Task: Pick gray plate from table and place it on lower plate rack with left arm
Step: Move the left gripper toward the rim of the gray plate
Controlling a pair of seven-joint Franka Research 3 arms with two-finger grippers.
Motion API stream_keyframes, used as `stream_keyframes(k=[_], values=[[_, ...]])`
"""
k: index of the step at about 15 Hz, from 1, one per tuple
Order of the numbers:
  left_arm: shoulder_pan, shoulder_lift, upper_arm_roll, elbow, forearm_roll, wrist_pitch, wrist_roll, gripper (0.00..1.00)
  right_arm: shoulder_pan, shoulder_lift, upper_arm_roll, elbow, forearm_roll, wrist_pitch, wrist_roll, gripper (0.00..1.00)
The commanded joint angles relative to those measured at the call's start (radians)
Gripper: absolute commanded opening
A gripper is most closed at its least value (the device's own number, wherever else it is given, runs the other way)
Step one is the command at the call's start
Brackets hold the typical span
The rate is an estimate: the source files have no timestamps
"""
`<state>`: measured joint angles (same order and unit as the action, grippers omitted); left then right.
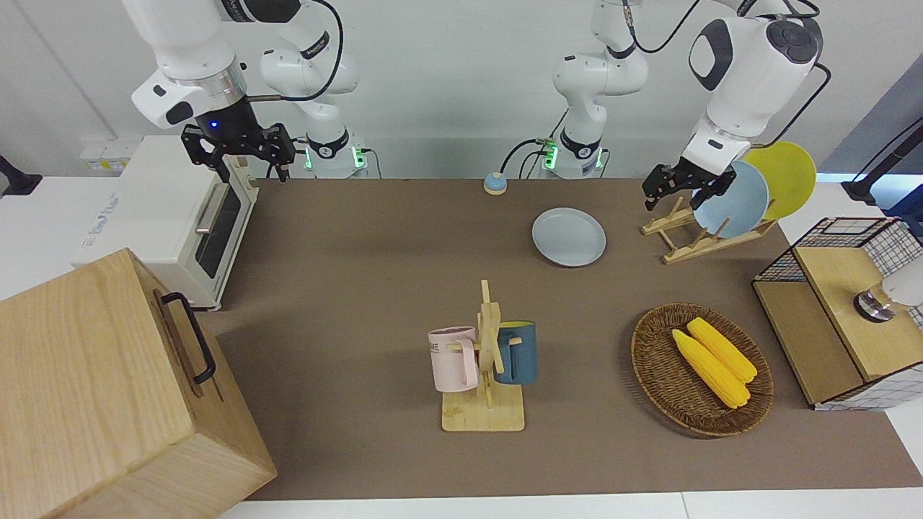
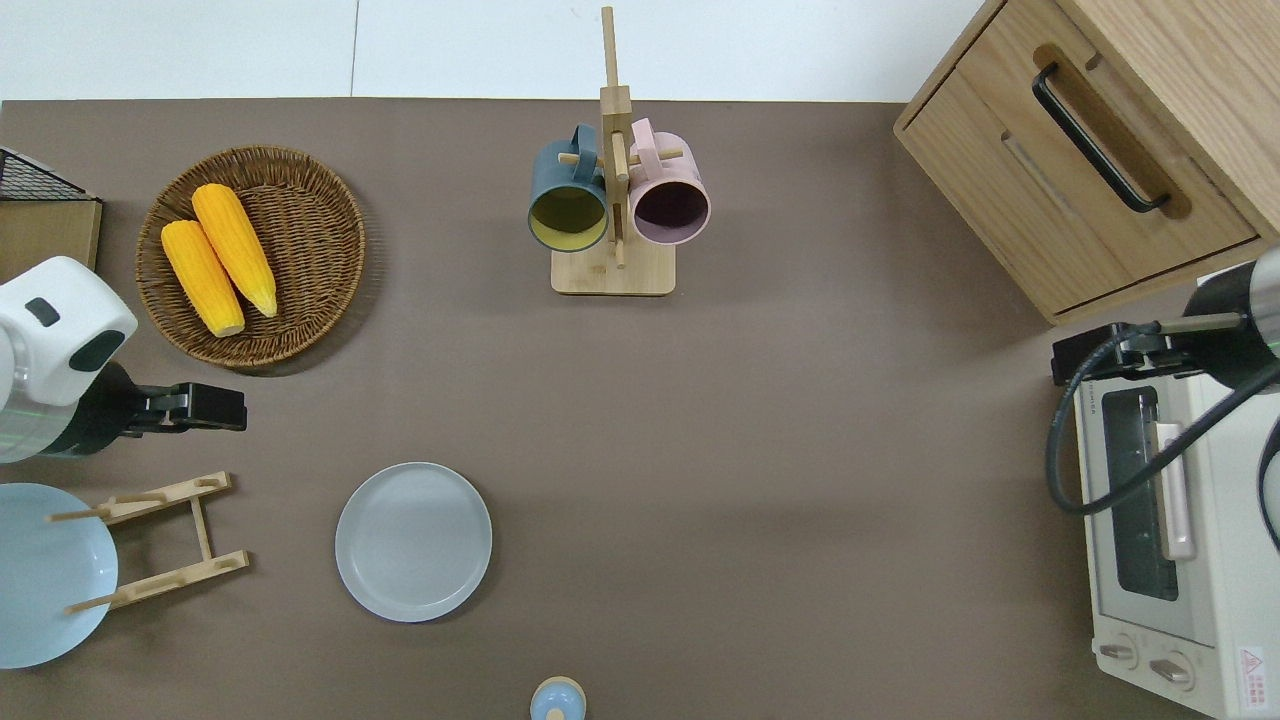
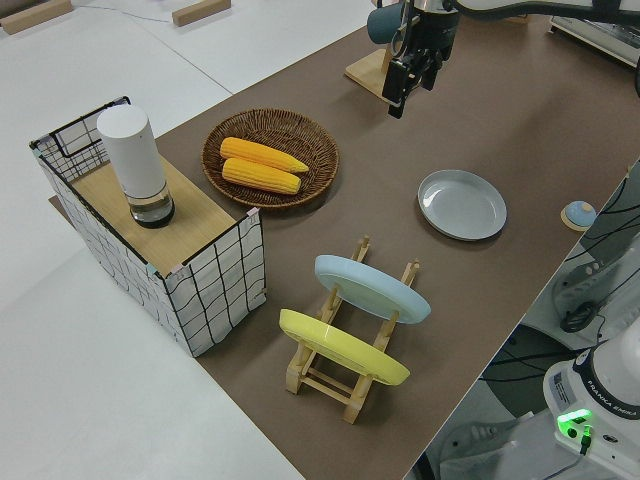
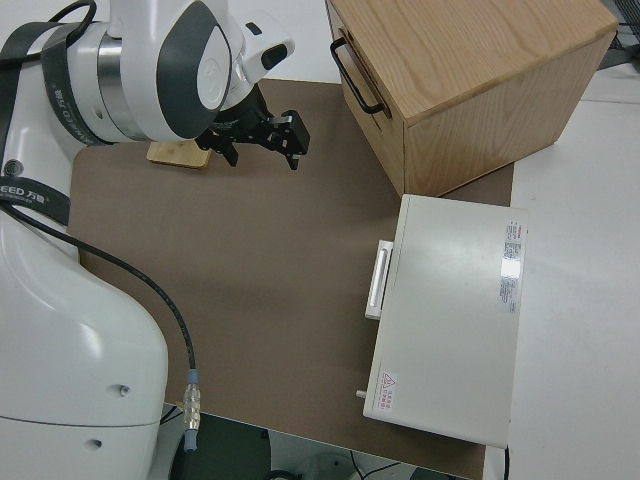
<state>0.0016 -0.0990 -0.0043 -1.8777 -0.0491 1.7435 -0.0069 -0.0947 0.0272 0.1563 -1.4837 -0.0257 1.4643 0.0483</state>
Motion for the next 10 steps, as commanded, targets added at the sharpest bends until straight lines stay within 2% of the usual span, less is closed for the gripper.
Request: stream_keyframes(k=[1,10], values=[[-0.023,0.007,0.001,0.008,0.031,-0.027,-0.011,1.00,0.007,0.000,-0.006,0.006,0.003,-0.001,0.004,0.983],[-0.023,0.005,0.003,0.003,0.029,-0.029,-0.018,1.00,0.007,0.000,-0.006,0.006,0.003,-0.001,0.004,0.983]])
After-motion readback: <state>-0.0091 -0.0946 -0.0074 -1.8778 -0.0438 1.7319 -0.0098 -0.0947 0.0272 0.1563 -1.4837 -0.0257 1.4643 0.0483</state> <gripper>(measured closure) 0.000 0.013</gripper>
